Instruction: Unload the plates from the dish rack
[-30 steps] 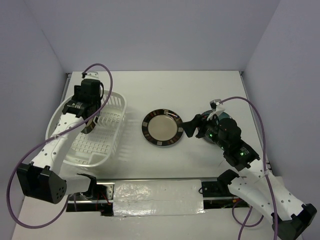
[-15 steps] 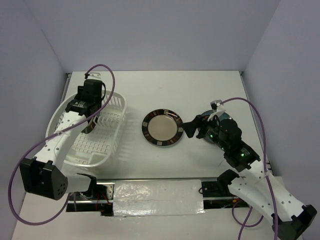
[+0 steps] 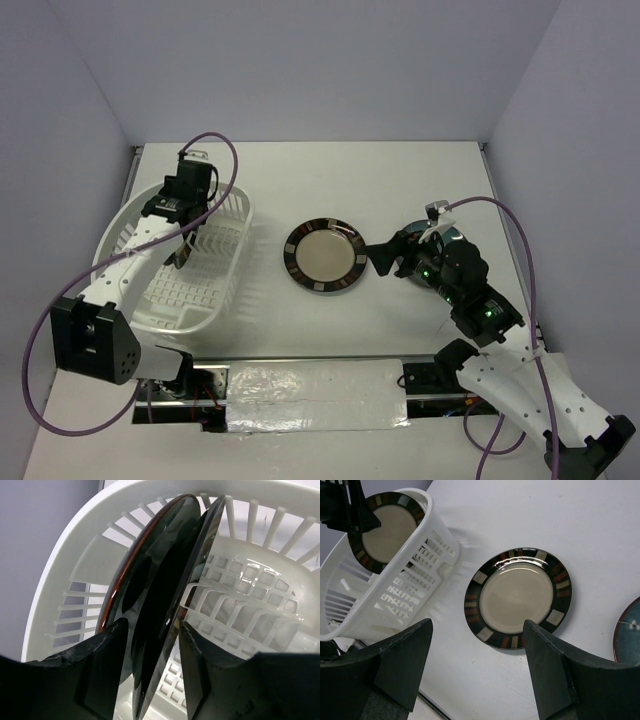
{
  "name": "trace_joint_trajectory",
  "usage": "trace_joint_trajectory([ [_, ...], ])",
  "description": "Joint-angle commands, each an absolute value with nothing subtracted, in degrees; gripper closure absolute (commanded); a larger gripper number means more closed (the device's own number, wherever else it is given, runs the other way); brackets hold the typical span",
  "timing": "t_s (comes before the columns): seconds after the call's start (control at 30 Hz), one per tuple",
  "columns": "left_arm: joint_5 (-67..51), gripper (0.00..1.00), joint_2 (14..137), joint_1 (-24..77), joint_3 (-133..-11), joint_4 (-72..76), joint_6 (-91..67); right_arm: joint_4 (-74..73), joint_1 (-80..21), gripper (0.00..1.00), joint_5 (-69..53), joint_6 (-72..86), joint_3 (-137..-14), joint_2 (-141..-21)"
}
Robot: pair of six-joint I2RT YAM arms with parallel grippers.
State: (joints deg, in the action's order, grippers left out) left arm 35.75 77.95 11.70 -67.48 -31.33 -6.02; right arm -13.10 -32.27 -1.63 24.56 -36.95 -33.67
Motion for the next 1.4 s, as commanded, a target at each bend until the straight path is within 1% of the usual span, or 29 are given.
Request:
trace_joint_trajectory([
  [0.0,36.39,0.44,78.92,11.34,-67.85,-29.62,-6.06,-10.99,-32.61,0.2,-0.62,23.82,-36.56,-32.7],
  [0.03,36.13,0.44,79.1,11.34,-67.85,-29.45,-6.06,-11.07,-32.61,0.2,-0.62,23.91,-36.56,-32.61],
  [0.1,35.95,0.5,79.54,11.34,-67.85,-29.53,-6.06,-11.07,-32.61,0.2,-0.53,23.82,-36.56,-32.43],
  [0.13,35.86,0.54,79.63,11.34,-68.11,-29.62,-6.15,-10.99,-32.61,0.2,-0.53,23.91,-36.48,-32.43],
  [0.23,35.86,0.61,79.72,11.25,-68.73,-29.88,-6.06,-10.99,-32.52,0.2,-0.44,23.91,-36.47,-32.34],
  [0.27,35.95,0.67,79.72,11.34,-68.9,-30.06,-6.06,-11.07,-32.52,0.2,-0.44,23.91,-36.39,-32.26],
  [0.33,36.03,0.73,79.63,11.34,-69.69,-30.41,-6.06,-10.99,-32.61,0.2,-0.44,23.91,-36.39,-32.17],
  [0.37,36.38,0.79,79.63,11.25,-70.05,-30.93,-6.06,-10.99,-32.61,0.2,-0.44,23.91,-36.3,-32.17],
  [0.57,36.3,0.97,79.8,11.34,-73.3,-32.61,-6.85,-11.07,-32.52,0.2,-0.18,23.91,-36.47,-32.17],
  [0.67,36.82,1.0,79.72,11.34,-74.0,-32.78,-6.42,-11.07,-32.61,0.2,-0.18,23.91,-36.39,-32.17],
  [0.9,38.93,1.0,79.28,11.34,-75.67,-33.22,-5.01,-11.08,-32.52,0.2,-0.18,23.91,-36.39,-32.08],
  [1.17,42.1,1.0,79.45,11.34,-81.12,-35.24,-2.11,-11.16,-32.61,0.2,-0.18,23.91,-36.47,-32.34],
  [1.37,41.22,1.0,77.44,11.34,-82.53,-35.77,-1.58,-10.81,-32.52,0.2,-0.18,23.91,-36.3,-32.43],
])
